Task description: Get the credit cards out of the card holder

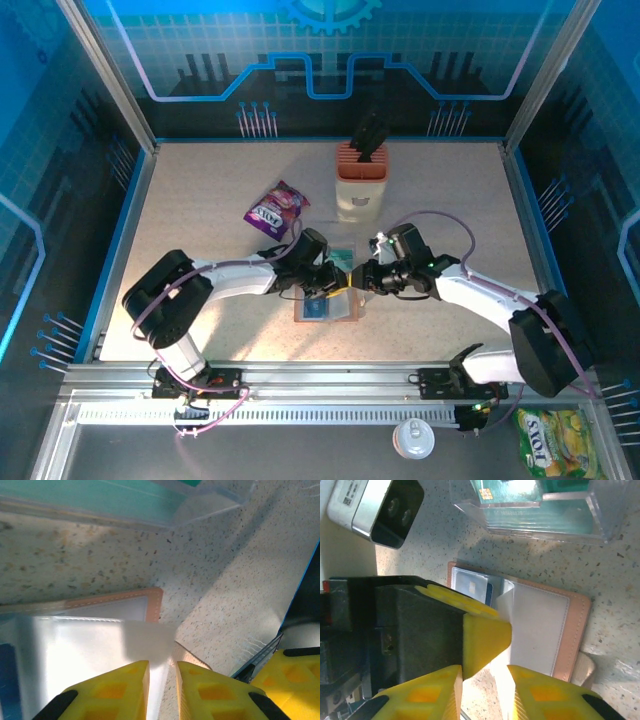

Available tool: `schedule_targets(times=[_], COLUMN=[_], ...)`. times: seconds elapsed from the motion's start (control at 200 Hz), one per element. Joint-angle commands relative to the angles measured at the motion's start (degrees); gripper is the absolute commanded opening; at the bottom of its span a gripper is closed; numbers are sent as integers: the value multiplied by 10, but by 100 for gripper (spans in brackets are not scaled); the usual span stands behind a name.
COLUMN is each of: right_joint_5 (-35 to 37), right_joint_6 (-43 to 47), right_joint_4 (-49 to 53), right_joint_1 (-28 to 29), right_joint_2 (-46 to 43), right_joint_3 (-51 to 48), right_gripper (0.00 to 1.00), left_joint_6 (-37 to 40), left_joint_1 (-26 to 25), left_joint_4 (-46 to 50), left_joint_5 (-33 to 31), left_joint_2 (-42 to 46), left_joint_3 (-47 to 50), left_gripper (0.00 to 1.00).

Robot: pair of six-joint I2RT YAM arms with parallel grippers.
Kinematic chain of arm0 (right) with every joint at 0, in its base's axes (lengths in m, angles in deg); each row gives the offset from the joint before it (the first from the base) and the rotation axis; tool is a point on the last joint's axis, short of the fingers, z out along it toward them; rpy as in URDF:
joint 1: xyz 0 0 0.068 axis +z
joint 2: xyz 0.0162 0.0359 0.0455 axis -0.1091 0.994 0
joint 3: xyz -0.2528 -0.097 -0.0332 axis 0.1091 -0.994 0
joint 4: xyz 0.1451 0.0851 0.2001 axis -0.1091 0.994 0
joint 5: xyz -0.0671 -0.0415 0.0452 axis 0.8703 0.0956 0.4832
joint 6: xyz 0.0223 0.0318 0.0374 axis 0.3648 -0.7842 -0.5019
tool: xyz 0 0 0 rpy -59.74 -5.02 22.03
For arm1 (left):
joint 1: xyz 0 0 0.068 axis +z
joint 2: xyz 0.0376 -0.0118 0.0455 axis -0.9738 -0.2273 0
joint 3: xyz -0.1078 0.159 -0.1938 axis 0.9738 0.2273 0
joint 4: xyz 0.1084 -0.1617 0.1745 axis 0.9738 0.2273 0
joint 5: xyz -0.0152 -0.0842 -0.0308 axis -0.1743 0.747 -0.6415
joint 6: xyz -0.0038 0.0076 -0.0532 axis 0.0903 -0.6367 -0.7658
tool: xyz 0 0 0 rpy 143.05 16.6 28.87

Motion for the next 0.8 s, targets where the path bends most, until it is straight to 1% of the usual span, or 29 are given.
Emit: schedule_targets(times=[0.0,0.2,0.41,0.59,0.795], right_joint_5=[2,5,6,9,17], right_joint_6=[14,10,0,-14,-27], right_joint_4=[29,34,27,13,-1], right_joint_1=[-9,-9,-8,4,30], right_joint_2=[-15,-30,-40,-34,-4], right_joint_3=[-7,-16,-31,-35,-20], right_gripper=[31,31,31,31,31], left_joint_6=[1,-4,1,5,6], left_joint_1=[-6,-5,-6,-4,2], left_joint_4=[6,-3,-1,-3,-11], left_joint_5=[19,29,28,25,22], left_joint_2=[-19,-42,-40,-23,11], left_joint_3=[-21,-39,-40,-22,17], left_gripper=[24,25,25,25,25])
